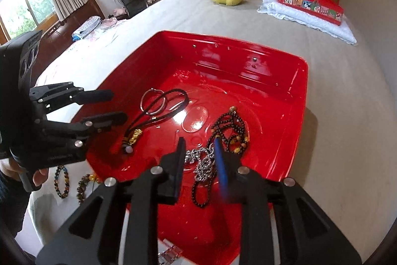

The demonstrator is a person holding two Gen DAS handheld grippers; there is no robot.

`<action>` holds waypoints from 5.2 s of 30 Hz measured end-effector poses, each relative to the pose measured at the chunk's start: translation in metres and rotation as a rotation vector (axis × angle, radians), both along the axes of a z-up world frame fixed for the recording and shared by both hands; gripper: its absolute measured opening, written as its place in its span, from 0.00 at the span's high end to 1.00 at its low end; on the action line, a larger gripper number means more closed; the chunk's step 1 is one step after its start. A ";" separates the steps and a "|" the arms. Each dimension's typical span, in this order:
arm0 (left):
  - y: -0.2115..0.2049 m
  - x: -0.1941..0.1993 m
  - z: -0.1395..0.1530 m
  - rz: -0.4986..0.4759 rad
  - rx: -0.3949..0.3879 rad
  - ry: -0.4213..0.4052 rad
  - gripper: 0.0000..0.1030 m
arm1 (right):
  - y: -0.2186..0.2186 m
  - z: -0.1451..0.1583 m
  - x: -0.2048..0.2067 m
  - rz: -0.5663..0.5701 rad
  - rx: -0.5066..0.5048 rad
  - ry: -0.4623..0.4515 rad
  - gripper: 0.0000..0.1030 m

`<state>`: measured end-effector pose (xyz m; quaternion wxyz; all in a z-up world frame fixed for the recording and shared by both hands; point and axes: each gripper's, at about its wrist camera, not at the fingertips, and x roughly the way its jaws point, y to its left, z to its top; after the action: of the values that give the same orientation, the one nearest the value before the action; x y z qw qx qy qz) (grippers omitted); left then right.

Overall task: Organize jewelry
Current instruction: 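Release the keychain into the tray with the left tool while the right tool drops the chain, then move both open tools back toward the remaining jewelry on the bed, then grasp the multicolour bead bracelet with the left tool while the right tool grasps the gold pendant, then carry the bracelet with the left tool while the right tool carries the pendant to the tray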

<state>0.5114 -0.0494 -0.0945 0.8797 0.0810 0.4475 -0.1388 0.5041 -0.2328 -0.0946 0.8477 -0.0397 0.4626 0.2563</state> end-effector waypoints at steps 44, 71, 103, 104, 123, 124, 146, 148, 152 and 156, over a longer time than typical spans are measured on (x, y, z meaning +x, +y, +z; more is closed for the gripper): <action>0.081 -0.238 -0.062 0.090 0.015 0.003 0.11 | -0.049 -0.043 -0.269 -0.121 -0.049 -0.051 0.36; 0.074 -0.189 -0.067 0.076 0.006 0.024 0.07 | -0.039 -0.058 -0.217 -0.038 -0.123 -0.087 0.66; 0.095 -0.201 -0.053 0.120 -0.071 -0.011 1.00 | -0.043 -0.055 -0.221 -0.063 -0.075 -0.078 0.81; 0.095 -0.203 -0.052 0.118 -0.076 -0.013 1.00 | -0.043 -0.054 -0.221 -0.063 -0.071 -0.077 0.81; 0.059 -0.198 -0.059 -0.022 -0.040 0.034 0.53 | -0.052 -0.053 -0.226 -0.079 -0.025 -0.057 0.81; 0.057 -0.198 -0.060 -0.022 -0.033 0.030 0.54 | -0.052 -0.053 -0.226 -0.080 -0.022 -0.056 0.81; 0.080 -0.232 0.011 0.036 -0.107 -0.107 0.93 | -0.053 -0.040 -0.229 -0.085 -0.006 -0.074 0.81; 0.081 -0.234 0.019 0.036 -0.114 -0.126 0.93 | -0.052 -0.034 -0.231 -0.083 -0.004 -0.083 0.81; 0.081 -0.234 0.030 0.032 -0.128 -0.141 0.93 | -0.051 -0.024 -0.234 -0.079 0.001 -0.096 0.81; 0.078 -0.235 0.041 0.022 -0.111 -0.165 0.93 | -0.050 -0.009 -0.237 -0.073 0.000 -0.121 0.81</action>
<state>0.2769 0.0288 -0.0534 0.9183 0.0383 0.3658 -0.1464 0.2671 -0.2832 -0.1034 0.8831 -0.0383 0.4116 0.2221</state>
